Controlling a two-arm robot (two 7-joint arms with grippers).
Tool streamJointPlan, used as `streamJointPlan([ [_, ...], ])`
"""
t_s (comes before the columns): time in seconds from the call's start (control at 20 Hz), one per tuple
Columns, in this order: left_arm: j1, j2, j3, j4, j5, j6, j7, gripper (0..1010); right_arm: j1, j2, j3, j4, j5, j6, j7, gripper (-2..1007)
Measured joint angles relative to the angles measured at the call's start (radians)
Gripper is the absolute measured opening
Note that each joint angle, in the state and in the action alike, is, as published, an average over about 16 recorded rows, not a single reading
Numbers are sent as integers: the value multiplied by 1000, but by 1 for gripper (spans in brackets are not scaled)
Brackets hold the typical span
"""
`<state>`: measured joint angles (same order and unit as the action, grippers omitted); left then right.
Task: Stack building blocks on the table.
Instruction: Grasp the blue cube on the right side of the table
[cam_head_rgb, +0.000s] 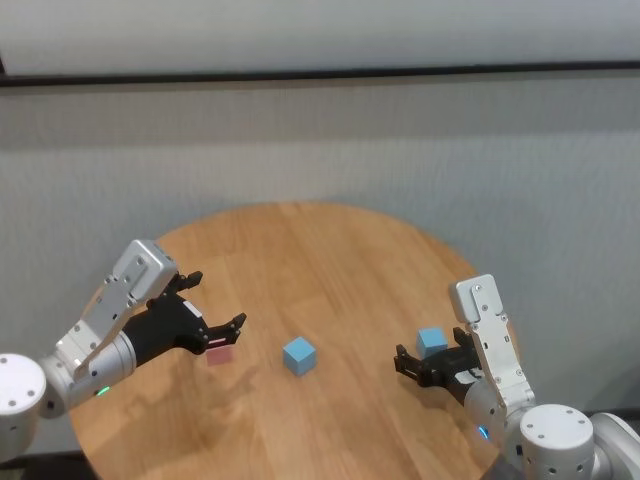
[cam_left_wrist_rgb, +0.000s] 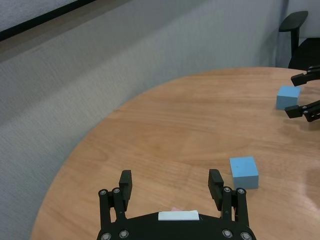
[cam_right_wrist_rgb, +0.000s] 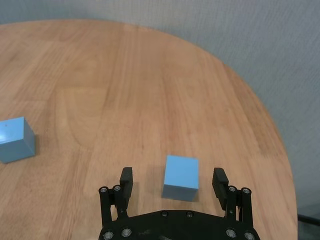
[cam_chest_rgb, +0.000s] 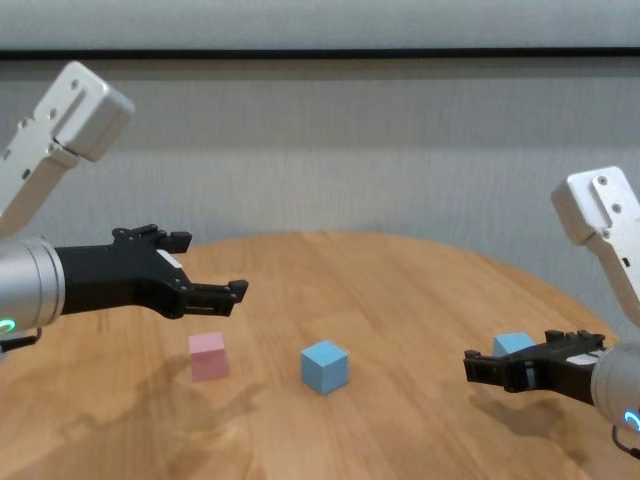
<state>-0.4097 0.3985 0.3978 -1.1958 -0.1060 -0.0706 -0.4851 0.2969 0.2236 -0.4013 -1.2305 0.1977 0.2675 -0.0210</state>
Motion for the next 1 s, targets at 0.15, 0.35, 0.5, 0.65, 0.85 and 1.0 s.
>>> streamJointPlan([
  [0.15, 0, 0, 0, 0, 0, 0, 0, 1003, 3, -5, 2, 9, -9, -2, 2, 1005],
  [0.35, 0, 0, 0, 0, 0, 0, 0, 1003, 7, -11, 6, 21, -20, -9, 7, 1005],
  [0.5, 0, 0, 0, 0, 0, 0, 0, 1002, 10, -16, 8, 29, -28, -14, 13, 1005],
  [0.65, 0, 0, 0, 0, 0, 0, 0, 1002, 14, -21, 11, 38, -36, -20, 17, 1005],
  [0.85, 0, 0, 0, 0, 0, 0, 0, 1002, 18, -28, 16, 52, -45, -26, 23, 1005],
  [1.0, 0, 0, 0, 0, 0, 0, 0, 1002, 21, -34, 20, 60, -51, -29, 27, 1005],
])
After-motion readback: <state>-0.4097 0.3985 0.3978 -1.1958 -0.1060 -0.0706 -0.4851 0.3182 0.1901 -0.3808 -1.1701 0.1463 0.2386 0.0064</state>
